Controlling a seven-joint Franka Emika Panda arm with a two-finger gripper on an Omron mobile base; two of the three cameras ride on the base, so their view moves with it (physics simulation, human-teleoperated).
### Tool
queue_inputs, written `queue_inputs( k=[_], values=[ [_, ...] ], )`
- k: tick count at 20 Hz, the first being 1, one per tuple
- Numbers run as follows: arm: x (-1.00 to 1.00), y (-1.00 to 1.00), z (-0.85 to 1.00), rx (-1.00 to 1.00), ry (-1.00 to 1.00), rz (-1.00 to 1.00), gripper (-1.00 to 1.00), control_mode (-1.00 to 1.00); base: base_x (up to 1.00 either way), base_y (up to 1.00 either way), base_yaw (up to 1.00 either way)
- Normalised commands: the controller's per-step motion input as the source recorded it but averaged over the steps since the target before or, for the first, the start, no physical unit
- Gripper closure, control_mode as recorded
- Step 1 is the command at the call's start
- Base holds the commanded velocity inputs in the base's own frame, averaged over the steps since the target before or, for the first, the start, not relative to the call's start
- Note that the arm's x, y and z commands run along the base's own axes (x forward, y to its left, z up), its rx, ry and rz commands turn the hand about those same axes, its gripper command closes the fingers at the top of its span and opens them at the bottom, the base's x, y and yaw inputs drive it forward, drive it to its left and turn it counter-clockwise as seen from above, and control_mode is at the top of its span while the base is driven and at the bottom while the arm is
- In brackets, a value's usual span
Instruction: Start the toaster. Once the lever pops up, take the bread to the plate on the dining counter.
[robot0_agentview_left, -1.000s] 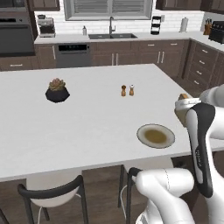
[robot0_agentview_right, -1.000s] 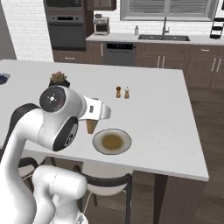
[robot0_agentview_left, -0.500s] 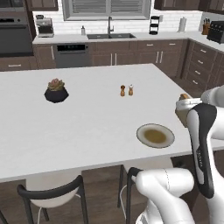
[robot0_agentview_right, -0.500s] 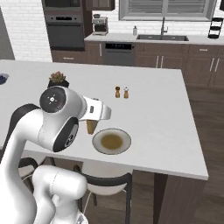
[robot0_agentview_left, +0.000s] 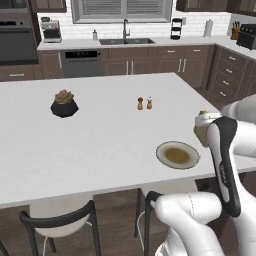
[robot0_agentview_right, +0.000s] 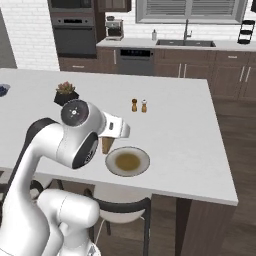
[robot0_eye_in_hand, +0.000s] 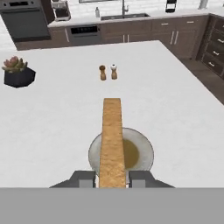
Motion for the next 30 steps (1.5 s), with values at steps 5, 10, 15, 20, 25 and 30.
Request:
queue_inputs(
  k=[5,10,15,20,25,30],
  values=[
    [0.56,-0.04,-0.62,0.17,0.0,0.0,1.0,-1.0,0.0,0.0,0.0],
    [0.44,-0.13,-0.55,0.15,0.02,0.01,1.0,-1.0,0.0,0.0,0.0],
    [0.79,-0.03,-0.55,0.01,0.15,0.0,1.0,-1.0,0.0,0.0,0.0],
    [0.85,0.0,-0.67,0.01,0.15,0.01,1.0,-1.0,0.0,0.0,0.0],
    [0.37,-0.13,-0.53,0.09,0.03,0.1,1.0,-1.0,0.0,0.0,0.0],
    [0.21,-0.18,-0.44,0.1,0.0,0.14,1.0,-1.0,0.0,0.0,0.0]
  ],
)
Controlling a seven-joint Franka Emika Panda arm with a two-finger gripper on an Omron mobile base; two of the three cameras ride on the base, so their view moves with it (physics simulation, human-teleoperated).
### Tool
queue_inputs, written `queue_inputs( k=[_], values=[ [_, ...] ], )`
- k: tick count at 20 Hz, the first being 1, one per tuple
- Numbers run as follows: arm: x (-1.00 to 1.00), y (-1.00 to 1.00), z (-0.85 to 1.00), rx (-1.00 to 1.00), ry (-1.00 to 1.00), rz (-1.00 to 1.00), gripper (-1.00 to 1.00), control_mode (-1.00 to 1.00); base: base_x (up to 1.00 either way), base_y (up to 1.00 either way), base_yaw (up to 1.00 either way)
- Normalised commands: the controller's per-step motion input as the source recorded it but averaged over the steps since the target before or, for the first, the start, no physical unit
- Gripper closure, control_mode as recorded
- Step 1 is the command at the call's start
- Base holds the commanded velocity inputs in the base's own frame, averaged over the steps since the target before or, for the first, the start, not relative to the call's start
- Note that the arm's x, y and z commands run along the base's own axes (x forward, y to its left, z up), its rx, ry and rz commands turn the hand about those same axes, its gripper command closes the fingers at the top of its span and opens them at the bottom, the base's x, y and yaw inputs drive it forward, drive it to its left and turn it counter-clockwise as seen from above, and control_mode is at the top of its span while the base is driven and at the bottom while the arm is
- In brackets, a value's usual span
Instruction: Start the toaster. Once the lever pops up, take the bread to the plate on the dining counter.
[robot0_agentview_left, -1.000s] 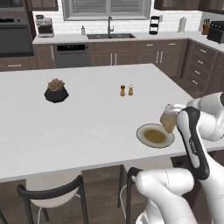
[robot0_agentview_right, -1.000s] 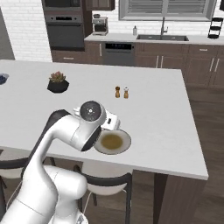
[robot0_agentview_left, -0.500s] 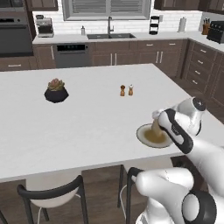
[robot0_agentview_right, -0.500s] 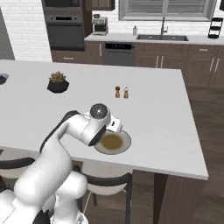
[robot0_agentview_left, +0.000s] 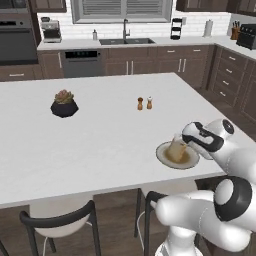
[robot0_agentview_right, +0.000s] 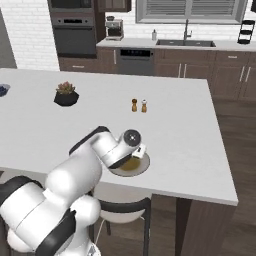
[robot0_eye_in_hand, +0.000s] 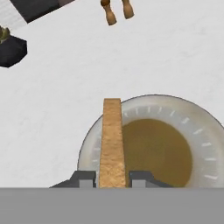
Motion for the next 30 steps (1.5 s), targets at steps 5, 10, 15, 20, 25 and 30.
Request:
queue_inputs(
  k=[5,10,15,20,25,30],
  values=[
    [0.45,-0.1,-0.33,0.07,0.0,0.12,1.0,-1.0,0.0,0.0,0.0],
    [0.63,0.0,-0.23,0.06,0.0,0.09,1.0,-1.0,0.0,0.0,0.0],
    [0.05,0.0,-0.69,0.05,0.0,0.08,1.0,-1.0,0.0,0.0,0.0],
    [-0.23,0.02,-0.53,0.06,0.0,0.05,1.0,-1.0,0.0,0.0,0.0],
    [-0.27,0.29,-0.32,0.07,-0.01,0.0,1.0,-1.0,0.0,0.0,0.0],
    [-0.49,0.26,-0.36,0.01,-0.01,-0.02,1.0,-1.0,0.0,0.0,0.0]
  ],
)
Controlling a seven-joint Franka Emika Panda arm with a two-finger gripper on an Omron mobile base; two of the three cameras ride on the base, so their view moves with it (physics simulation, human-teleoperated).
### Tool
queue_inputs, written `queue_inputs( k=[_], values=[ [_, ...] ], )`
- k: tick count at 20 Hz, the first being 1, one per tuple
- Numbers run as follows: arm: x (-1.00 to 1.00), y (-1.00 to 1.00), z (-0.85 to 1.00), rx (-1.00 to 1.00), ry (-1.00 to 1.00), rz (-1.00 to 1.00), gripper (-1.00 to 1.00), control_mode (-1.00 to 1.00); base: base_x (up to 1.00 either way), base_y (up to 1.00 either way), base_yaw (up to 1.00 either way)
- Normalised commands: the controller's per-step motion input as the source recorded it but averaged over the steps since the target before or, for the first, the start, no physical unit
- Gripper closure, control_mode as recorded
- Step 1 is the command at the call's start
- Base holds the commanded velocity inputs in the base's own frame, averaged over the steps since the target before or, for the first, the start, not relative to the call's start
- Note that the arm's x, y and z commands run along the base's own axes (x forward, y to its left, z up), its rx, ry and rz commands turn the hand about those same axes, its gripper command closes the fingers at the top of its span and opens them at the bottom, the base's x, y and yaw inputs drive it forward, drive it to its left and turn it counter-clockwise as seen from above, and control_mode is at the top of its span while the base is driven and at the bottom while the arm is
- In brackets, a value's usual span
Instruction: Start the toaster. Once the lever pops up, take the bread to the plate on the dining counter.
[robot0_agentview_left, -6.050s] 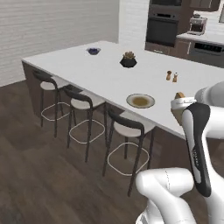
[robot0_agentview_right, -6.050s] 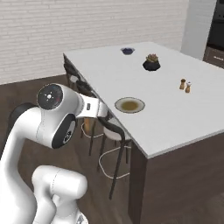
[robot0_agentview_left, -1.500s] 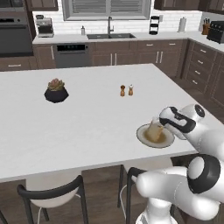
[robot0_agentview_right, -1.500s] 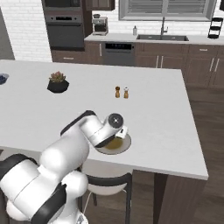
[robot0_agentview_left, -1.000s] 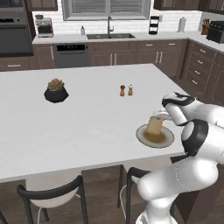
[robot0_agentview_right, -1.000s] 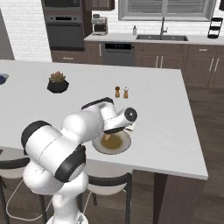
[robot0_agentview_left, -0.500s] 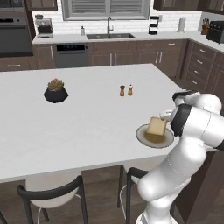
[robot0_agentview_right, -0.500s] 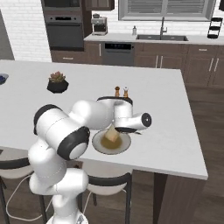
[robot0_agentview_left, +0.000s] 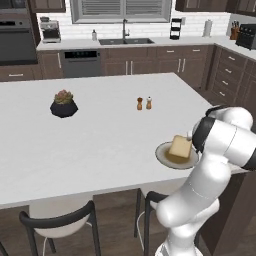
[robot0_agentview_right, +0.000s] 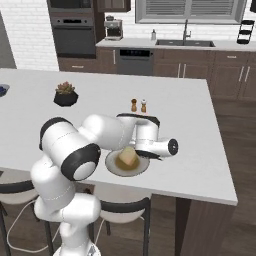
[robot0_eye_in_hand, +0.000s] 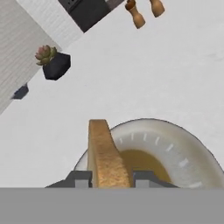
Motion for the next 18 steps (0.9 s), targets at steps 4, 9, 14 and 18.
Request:
queue_inputs(
  k=[4,9,14,18],
  values=[
    [-0.47,0.2,-0.41,0.0,-0.02,-0.08,1.0,-1.0,0.0,0.0,0.0],
    [-0.02,0.08,-0.27,0.0,0.0,-0.08,-1.0,-1.0,0.0,0.0,0.0],
    [0.26,0.0,-0.16,-0.01,0.0,-0.05,-1.0,-1.0,0.0,0.0,0.0],
    [0.17,-0.17,-0.2,-0.04,0.0,-0.03,-1.0,-1.0,0.0,0.0,0.0]
  ],
)
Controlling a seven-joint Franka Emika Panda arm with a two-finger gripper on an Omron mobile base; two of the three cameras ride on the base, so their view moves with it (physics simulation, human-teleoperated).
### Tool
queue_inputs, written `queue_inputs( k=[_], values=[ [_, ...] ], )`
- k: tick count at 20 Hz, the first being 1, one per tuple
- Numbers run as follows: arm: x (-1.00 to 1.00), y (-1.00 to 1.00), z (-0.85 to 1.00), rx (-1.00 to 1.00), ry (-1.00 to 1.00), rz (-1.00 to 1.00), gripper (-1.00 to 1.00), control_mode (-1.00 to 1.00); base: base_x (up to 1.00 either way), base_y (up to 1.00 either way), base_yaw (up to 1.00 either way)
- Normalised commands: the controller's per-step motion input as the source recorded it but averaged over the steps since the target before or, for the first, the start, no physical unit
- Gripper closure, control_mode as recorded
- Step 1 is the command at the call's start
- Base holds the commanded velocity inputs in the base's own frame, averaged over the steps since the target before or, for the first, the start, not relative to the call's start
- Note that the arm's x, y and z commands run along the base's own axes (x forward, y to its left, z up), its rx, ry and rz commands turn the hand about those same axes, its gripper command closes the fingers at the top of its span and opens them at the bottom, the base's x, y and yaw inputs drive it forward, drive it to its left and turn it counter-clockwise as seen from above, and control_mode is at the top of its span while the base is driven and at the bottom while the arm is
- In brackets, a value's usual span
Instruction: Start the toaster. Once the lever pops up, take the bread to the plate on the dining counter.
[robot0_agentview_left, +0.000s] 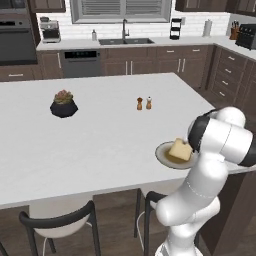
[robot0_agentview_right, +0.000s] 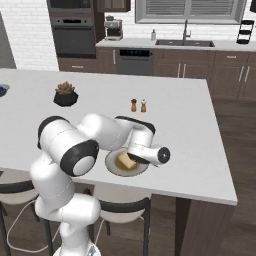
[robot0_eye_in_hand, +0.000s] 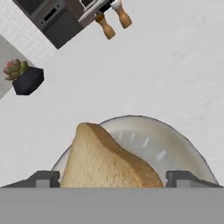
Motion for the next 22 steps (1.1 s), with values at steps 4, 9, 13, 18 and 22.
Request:
queue_inputs(
  k=[4,9,13,18,22],
  values=[
    [0.11,-0.44,-0.18,-0.06,0.0,-0.01,-1.0,-1.0,0.0,0.0,0.0],
    [0.0,-0.43,-0.06,-0.08,-0.01,-0.02,-1.0,-1.0,0.0,0.0,0.0],
    [-0.02,-0.11,0.13,-0.09,0.01,-0.08,-1.0,-1.0,0.0,0.0,0.0],
    [-0.34,0.47,0.05,-0.13,0.03,-0.12,-1.0,-1.0,0.0,0.0,0.0],
    [-0.4,0.95,0.0,-0.11,0.13,-0.13,-1.0,-1.0,0.0,0.0,0.0]
  ],
)
